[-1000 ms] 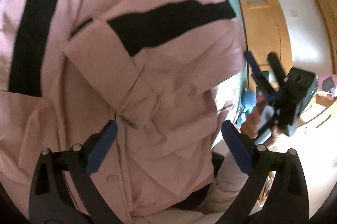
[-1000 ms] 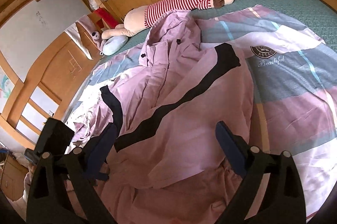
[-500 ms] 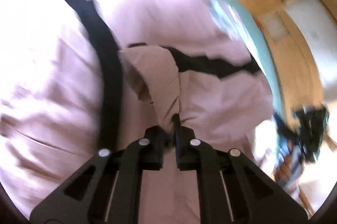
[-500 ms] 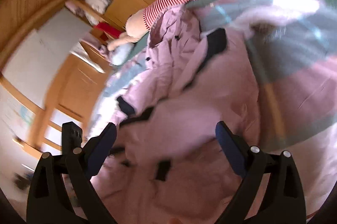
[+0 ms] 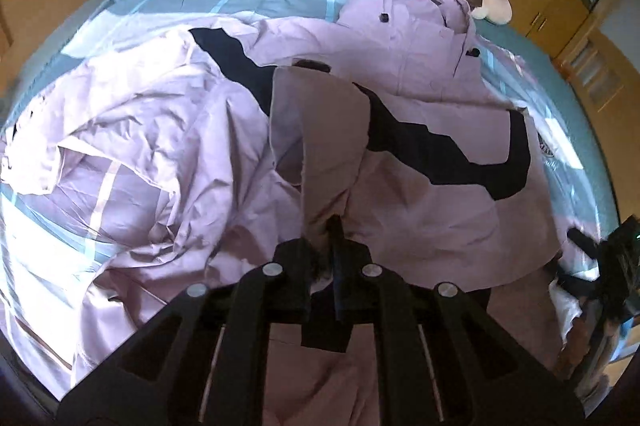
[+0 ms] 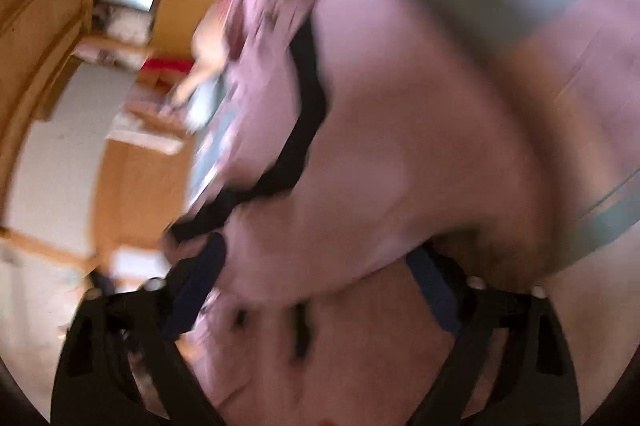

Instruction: Fold large clothes

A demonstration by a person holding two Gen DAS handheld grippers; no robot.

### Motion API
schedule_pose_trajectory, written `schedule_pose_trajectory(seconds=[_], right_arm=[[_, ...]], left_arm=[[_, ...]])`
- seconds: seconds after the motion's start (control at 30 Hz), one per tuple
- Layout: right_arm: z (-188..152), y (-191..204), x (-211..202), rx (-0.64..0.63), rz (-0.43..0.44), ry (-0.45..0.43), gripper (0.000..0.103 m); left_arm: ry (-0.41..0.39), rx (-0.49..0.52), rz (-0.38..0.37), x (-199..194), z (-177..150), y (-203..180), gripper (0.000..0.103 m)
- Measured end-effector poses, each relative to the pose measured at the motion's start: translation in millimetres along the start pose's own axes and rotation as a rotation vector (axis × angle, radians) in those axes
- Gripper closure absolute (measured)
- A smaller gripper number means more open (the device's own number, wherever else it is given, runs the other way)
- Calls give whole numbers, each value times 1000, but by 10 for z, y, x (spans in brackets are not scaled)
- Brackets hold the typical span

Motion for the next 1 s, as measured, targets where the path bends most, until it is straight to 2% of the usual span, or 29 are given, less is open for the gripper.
schedule_pose_trajectory(seconds=[0.03, 0.07, 0.13, 0.17, 0.33, 0.37, 0.43, 0.5, 0.57, 0.6, 0.63, 0.67, 0.73, 0.77, 0.83, 0.87, 0.9, 1.0], right_arm=[[24, -42, -76, -15, -104, -47, 72], [22, -75, -120, -12, -158, -66, 86], [3, -124, -210, 12, -184, -86, 92], [-15, -126, -233, 10, -209, -85, 93], [-124, -45, -133, -104, -390, -18, 92], [-149, -49, -174, -98, -406, -5, 84], [-186, -162, -312, -66, -404, -3, 78], [-192, -144, -511, -59, -498, -68, 57], [-112, -92, -578, -122, -562, -152, 54], [-110, -60, -613, -139, -564, -183, 54], [-119, 6, -634, -167, -540, -213, 54], [-131, 77, -605, -204, -520, -215, 54], [-190, 155, -515, -253, -508, -185, 54], [-228, 163, -467, -260, -499, -164, 53], [-279, 118, -341, -239, -483, -109, 53], [-307, 72, -286, -218, -480, -80, 53], [-307, 62, -244, -203, -485, -66, 53], [-295, 81, -175, -206, -509, -59, 52]], left_arm=[[8, 4, -20, 16, -10, -5, 92], [19, 3, -45, 40, -19, -4, 92], [45, -1, -78, 97, -62, -41, 91], [48, 9, -64, 120, -89, -61, 90], [93, 66, 51, 370, -241, -165, 84], [92, 68, 58, 391, -243, -157, 83], [100, 26, 45, 357, -196, -61, 74], [89, -49, 50, 262, -118, 108, 71], [39, -105, 132, 94, -6, 327, 58], [24, -128, 146, 4, 49, 429, 41], [6, -155, 132, -111, 133, 555, 32], [-15, -189, 111, -240, 225, 712, 28], [-58, -256, 56, -465, 370, 1067, 6], [-66, -294, 19, -538, 425, 1275, 3], [-37, -405, -71, -591, 466, 1809, 2], [-40, -466, -93, -601, 445, 2046, 2], [-35, -559, -94, -571, 377, 2392, 2], [3, -712, -100, -410, 228, 3004, 2]])
Point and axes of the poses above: each gripper's, at about its wrist camera, not at the fingertips, and x roughly the way its jaws point, y to its left, z to its top, the point moved 3 cm from there along x, roughly the way its jaws point, and after that the axes turned 5 degrees about -z, right-handed, at the moved point
